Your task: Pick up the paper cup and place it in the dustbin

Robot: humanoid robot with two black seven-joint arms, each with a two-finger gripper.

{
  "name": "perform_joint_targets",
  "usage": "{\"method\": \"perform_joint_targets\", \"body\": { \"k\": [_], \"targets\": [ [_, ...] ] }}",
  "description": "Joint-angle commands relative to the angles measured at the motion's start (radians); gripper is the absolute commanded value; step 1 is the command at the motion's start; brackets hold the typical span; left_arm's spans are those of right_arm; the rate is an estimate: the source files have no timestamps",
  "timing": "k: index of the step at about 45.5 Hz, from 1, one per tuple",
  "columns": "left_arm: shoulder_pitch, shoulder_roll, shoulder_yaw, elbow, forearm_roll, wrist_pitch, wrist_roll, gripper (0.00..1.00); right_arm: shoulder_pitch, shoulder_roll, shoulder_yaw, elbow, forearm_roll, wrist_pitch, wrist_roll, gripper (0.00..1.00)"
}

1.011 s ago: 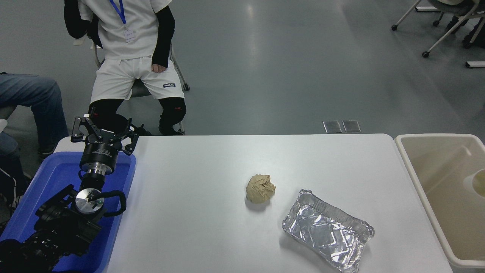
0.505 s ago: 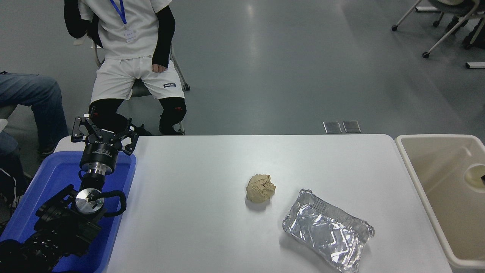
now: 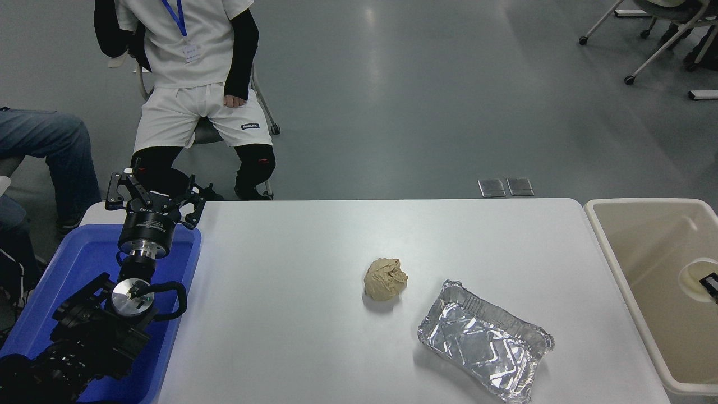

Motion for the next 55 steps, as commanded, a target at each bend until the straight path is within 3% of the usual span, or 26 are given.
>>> {"method": "perform_joint_targets", "body": {
  "k": [1, 4, 10, 36, 55],
  "targets": [
    [0.0, 0.0, 0.0, 0.0, -0.001, 0.0, 0.0, 0.99, -0.004, 0.008, 0.002, -0.004, 0.003, -0.006, 0.002, 0.11],
    [0.0, 0.0, 0.0, 0.0, 0.0, 0.0, 0.0, 0.99, -0.001, 0.007, 0.004, -0.009, 0.005, -0.01, 0.002, 0.62],
    [0.0, -0.001, 0.0, 0.0, 0.0, -0.002, 0.0, 0.99, -0.004, 0.007, 0.027, -0.007, 0.005, -0.04, 0.002, 0.98],
    [0.0, 0.0, 0.0, 0.0, 0.0, -0.002, 0.0, 0.99, 0.108, -0.004, 0.016, 0.006, -0.009, -0.037, -0.003, 1.0],
    [0.0, 0.0, 0.0, 0.0, 0.0, -0.002, 0.0, 0.99, 0.268, -0.159, -0.012, 0.107, -0.027, -0.029, 0.0, 1.0]
  ]
}}
